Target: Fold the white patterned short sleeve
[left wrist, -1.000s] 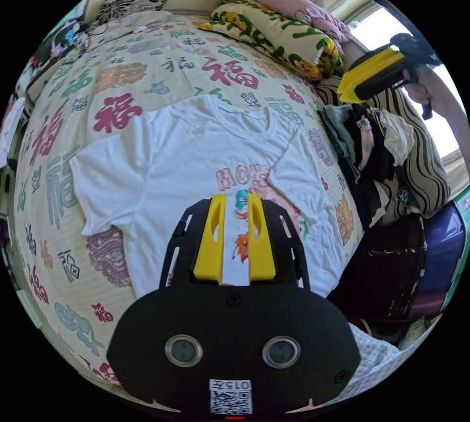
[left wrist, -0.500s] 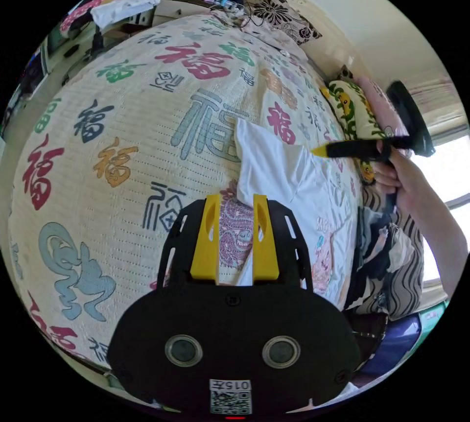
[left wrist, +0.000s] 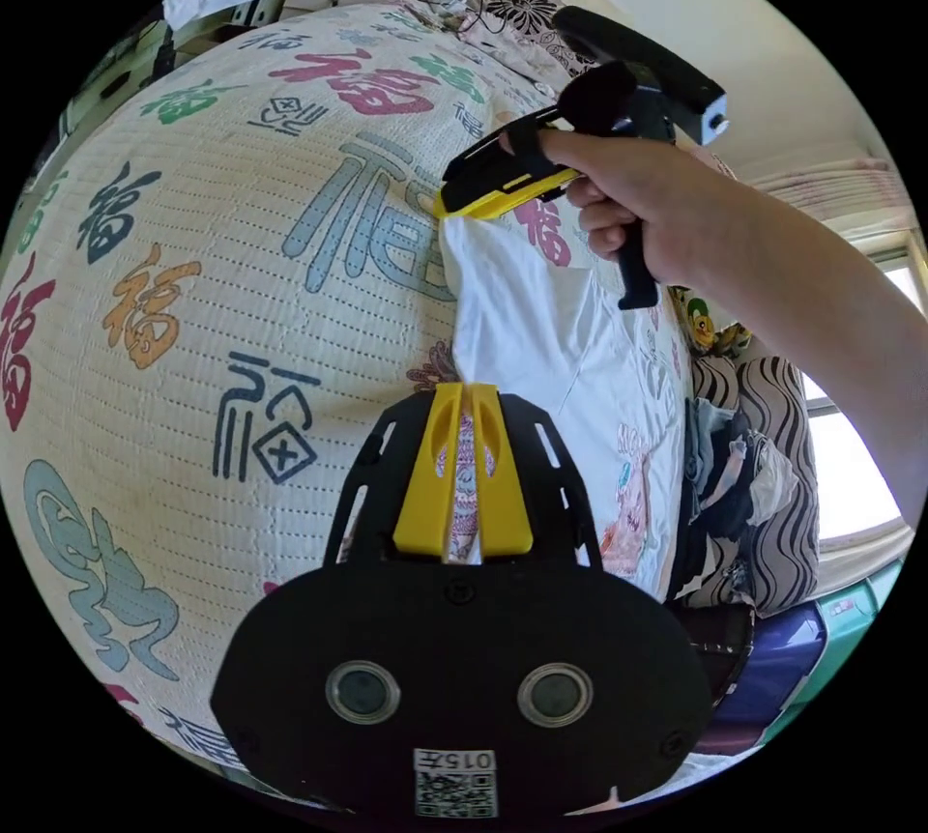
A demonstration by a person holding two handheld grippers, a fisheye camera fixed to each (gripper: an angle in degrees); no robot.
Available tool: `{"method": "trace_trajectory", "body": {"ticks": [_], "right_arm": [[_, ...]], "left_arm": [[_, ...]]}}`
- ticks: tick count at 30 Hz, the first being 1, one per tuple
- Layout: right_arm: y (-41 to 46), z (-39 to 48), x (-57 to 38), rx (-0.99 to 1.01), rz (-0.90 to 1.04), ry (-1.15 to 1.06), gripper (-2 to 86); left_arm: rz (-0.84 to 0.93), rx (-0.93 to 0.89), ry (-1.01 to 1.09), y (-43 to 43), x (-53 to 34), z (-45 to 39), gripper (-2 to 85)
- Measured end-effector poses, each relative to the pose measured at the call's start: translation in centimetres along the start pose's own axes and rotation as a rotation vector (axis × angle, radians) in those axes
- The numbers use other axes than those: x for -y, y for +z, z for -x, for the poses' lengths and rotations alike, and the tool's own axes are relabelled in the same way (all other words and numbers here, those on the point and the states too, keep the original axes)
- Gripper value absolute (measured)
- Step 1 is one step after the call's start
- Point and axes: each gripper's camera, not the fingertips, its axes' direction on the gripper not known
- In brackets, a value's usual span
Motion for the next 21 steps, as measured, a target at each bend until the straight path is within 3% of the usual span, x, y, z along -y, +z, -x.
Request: {"method": "trace_trajectory", "body": {"ticks": [3, 11, 15, 21], "right_arm": [[-0.8, -1.4, -1.5, 0.029, -0.077, 0.031, 1.1], [-5.7, -13.1, -16.8, 0.365, -0.43, 0.142, -0.7], [-3.9, -19.0, -25.4, 0.393, -0.442, 0.318, -0.7], [4.3, -25.1, -32.9, 0.462, -0.382, 0.523, 0.1]], "left_arm": [[-0.029, 0.03, 0.042, -1.1, -0.6, -0.8, -0.3], [-0.138, 0.13, 0.304, -4.3, -3.4, -7.7, -0.4], [-0.116, 0.1, 0.434, -3.0, -5.2, -12.0, -0.2], [0.105, 0.066, 0.53, 4.5, -7.6, -15.9, 1.8]]}}
